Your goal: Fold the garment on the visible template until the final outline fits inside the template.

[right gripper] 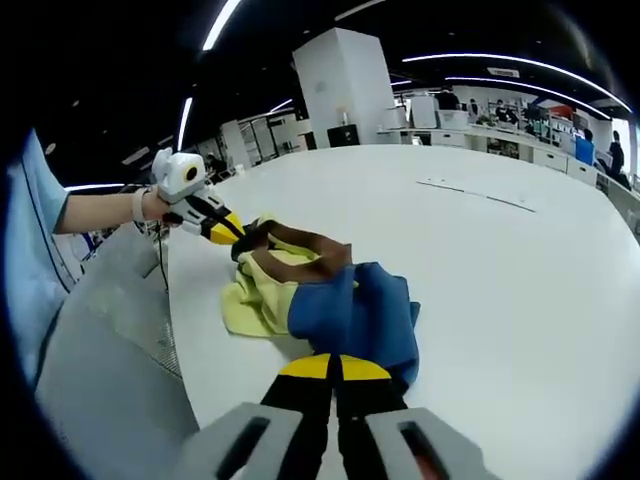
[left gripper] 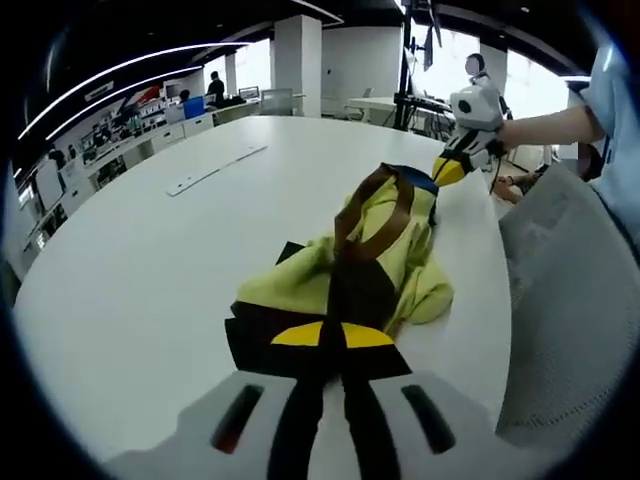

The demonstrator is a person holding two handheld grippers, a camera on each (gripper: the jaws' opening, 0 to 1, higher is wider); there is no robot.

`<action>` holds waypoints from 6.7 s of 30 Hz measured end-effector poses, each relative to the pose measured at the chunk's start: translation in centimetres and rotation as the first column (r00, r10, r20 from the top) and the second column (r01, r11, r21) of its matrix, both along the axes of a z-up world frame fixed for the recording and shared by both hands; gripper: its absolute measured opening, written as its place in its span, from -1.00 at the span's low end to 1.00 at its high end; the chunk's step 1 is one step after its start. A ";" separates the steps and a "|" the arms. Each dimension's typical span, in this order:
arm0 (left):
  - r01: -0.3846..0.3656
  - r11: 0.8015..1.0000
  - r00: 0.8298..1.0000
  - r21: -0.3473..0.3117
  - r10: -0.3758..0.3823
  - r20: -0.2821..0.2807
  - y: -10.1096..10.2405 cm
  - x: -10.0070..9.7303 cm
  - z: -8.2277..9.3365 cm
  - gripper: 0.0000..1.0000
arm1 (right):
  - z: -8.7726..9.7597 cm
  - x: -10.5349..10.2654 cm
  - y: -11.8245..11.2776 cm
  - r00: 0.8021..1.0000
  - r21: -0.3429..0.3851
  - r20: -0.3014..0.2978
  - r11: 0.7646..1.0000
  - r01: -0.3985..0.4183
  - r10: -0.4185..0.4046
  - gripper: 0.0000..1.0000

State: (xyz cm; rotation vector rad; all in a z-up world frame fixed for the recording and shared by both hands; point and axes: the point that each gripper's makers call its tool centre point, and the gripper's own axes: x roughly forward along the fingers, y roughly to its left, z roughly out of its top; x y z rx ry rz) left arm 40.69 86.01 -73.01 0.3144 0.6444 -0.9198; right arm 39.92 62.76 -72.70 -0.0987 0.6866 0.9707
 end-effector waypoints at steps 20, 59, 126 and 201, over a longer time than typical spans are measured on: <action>-0.138 0.987 0.990 -0.077 0.138 -0.016 1.1 0.1 2.1 -1.00 | 2.8 0.8 -1.5 0.996 0.042 0.051 0.996 0.077 -0.079 -1.00; -0.214 0.909 0.898 -0.357 0.326 0.293 3.7 6.2 24.9 -1.00 | 27.4 7.3 -0.1 0.865 0.319 0.460 0.946 0.050 -0.200 -1.00; -0.339 0.930 0.939 -0.145 0.345 0.018 2.6 27.1 -0.1 -0.04 | 1.0 29.5 1.6 0.968 0.046 0.149 0.979 0.198 -0.203 -0.37; -0.198 0.948 0.973 -0.250 0.221 0.064 4.3 7.3 7.9 0.70 | 1.4 4.6 -3.6 0.968 -0.067 0.065 0.967 0.247 -0.243 0.17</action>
